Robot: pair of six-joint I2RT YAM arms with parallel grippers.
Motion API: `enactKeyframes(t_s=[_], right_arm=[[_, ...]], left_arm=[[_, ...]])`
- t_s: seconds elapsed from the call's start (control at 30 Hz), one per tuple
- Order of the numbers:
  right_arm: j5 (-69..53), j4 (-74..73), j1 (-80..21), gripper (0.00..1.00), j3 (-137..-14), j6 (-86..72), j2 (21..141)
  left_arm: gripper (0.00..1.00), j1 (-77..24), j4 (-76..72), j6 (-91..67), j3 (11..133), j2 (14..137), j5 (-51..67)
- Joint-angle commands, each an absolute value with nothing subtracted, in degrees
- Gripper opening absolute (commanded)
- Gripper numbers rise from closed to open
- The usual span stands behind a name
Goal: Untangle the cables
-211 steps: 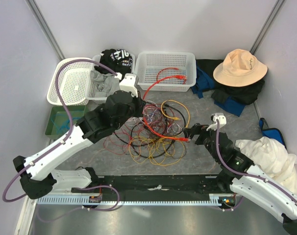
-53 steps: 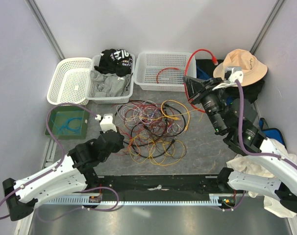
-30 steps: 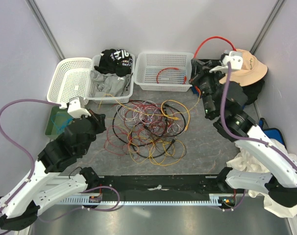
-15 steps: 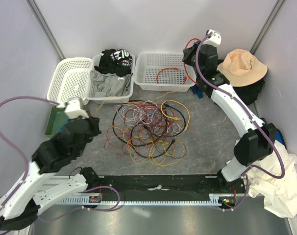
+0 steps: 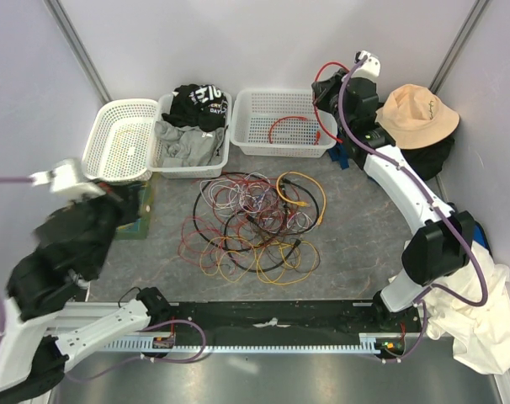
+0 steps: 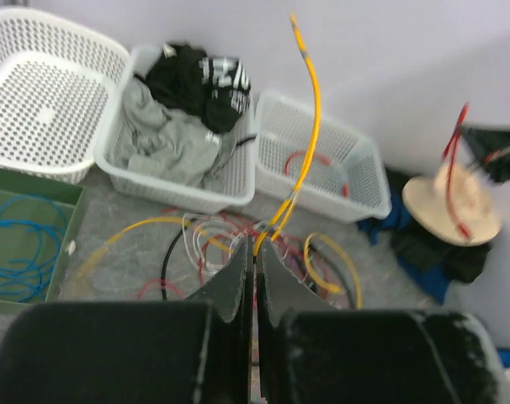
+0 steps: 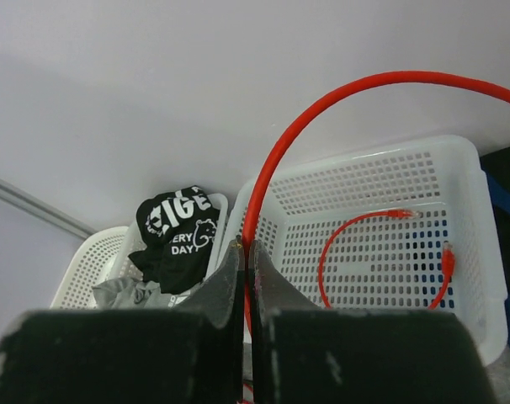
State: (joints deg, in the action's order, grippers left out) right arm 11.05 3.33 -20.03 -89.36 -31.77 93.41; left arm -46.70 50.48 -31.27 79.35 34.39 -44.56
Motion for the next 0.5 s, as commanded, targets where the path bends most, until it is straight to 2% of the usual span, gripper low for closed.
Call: enactKeyframes(t_s=[0.0, 0.47], right_arm=[[6.25, 6.51, -20.04, 0.00, -91.40, -33.66, 94.47], [-1.49, 4.22, -20.13, 0.00, -116.79, -37.88, 116.00]], left_arm=[[0.02, -46.67, 44.57, -28.82, 74.19, 42.43, -37.80], [0.02, -46.58, 39.46, -28.39, 70.40, 47.81, -32.96]])
